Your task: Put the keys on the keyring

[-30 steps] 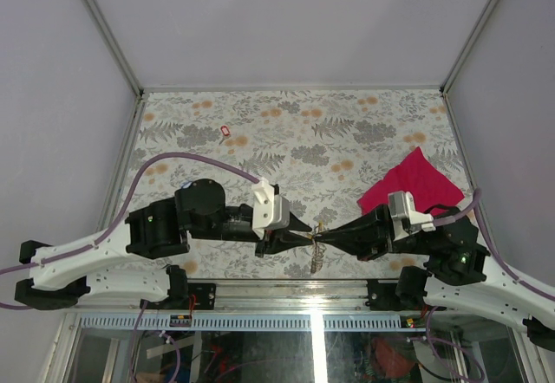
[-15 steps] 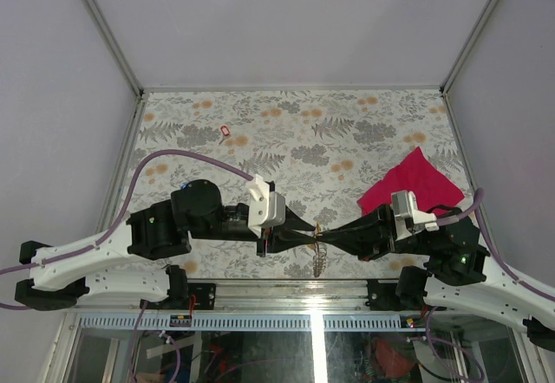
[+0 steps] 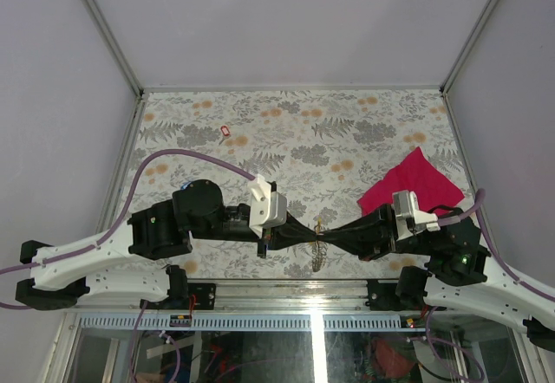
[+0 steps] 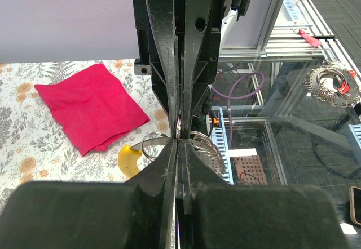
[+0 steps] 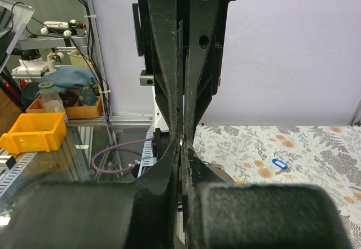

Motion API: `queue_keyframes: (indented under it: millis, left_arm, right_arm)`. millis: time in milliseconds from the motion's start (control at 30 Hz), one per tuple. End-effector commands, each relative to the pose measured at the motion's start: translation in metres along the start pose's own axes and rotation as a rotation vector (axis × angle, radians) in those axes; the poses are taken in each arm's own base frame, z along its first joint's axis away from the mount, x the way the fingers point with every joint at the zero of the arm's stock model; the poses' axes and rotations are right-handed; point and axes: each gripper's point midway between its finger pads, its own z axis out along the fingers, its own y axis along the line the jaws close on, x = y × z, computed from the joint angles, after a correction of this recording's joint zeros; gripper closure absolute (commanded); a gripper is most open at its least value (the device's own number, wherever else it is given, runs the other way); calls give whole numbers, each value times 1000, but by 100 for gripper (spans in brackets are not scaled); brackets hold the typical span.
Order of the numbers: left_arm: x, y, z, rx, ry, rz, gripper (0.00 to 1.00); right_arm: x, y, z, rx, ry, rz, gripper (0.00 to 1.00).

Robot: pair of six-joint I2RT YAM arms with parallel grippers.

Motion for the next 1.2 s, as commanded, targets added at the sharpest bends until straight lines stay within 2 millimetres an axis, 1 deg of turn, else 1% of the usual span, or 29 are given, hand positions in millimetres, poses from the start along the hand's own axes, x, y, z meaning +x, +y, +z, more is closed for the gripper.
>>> queue_keyframes:
  millis: [0, 100, 167, 400, 500, 633, 767, 900, 1100, 1167]
  left_arm:
    - [-18, 5, 4, -27, -52, 9, 100]
    - [-16, 7, 3, -39, -47, -3, 100]
    - [-16, 6, 3, -36, -44, -9, 100]
    - [-12, 6, 3, -40, -28, -17, 100]
    - [-11, 6, 2, -42, -26, -22, 100]
    - [-10, 6, 2, -42, -23, -25, 100]
    - [-10, 6, 0, -44, -24, -24, 100]
    - [-10, 6, -2, -47, -27, -26, 100]
    - [-10, 6, -1, -47, -28, -30, 100]
    - [-12, 5, -2, -41, -32, -31, 100]
  right_arm:
    - [-26, 3, 1, -6, -90, -35, 100]
    - [-27, 1, -2, 10, -89, -39, 100]
    - [-27, 0, -4, 21, -87, -44, 98]
    - [-26, -4, -11, 53, -59, -63, 79]
    - [-25, -5, -13, 64, -44, -70, 74]
    - [-23, -8, -17, 86, -33, -84, 69]
    - [-18, -15, -23, 126, 6, -113, 65]
    - [-7, -22, -31, 168, 52, -144, 61]
    - [12, -34, -38, 222, 113, -171, 46]
    - [17, -37, -38, 234, 125, -176, 43]
